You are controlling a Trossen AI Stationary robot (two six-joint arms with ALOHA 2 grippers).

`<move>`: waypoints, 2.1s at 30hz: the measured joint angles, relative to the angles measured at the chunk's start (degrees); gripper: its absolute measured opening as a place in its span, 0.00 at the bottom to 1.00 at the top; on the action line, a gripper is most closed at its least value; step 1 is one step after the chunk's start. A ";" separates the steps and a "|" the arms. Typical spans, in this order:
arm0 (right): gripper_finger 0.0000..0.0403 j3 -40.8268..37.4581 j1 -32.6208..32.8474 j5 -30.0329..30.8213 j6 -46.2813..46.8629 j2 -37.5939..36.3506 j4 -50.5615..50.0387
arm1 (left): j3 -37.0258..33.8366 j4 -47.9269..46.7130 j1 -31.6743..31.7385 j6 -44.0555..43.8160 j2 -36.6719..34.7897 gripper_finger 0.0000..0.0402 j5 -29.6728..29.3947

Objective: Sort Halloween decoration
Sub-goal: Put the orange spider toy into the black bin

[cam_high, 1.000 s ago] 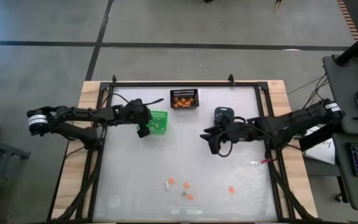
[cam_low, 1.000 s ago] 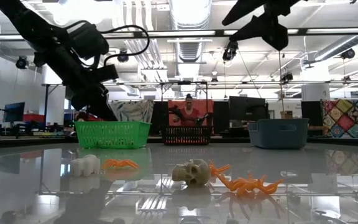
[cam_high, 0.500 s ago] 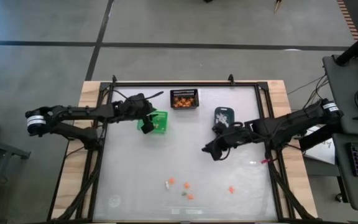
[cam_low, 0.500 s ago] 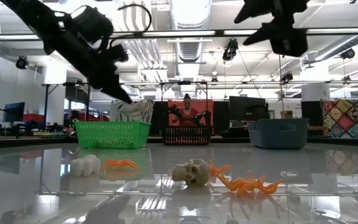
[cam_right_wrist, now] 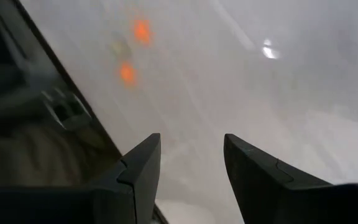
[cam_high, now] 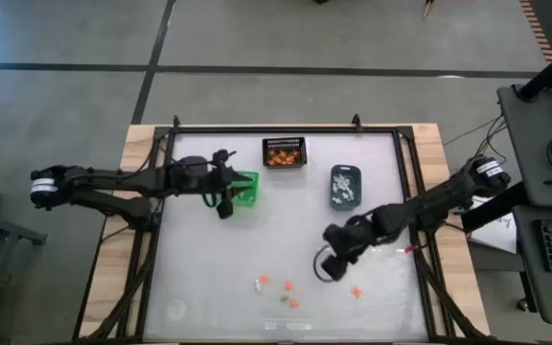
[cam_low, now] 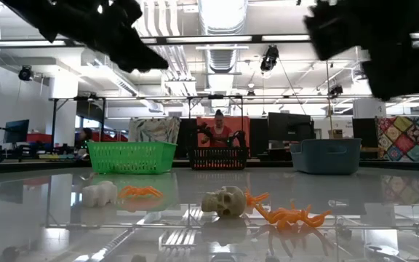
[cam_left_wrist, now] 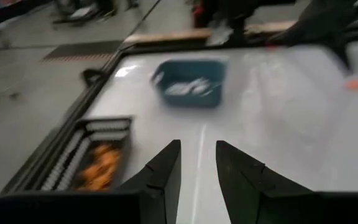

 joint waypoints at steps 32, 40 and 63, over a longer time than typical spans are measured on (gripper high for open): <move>0.13 0.02 28.48 4.93 -14.73 14.66 -2.04 | -0.08 18.05 -12.27 -5.51 6.39 0.21 0.13; 0.02 0.02 28.36 9.56 -17.85 12.93 -1.73 | -0.10 18.60 -12.27 -4.74 8.73 0.21 0.11; 0.02 -0.02 20.71 34.87 -25.79 10.87 -12.32 | -0.10 20.83 -12.27 -2.36 11.50 0.21 -0.22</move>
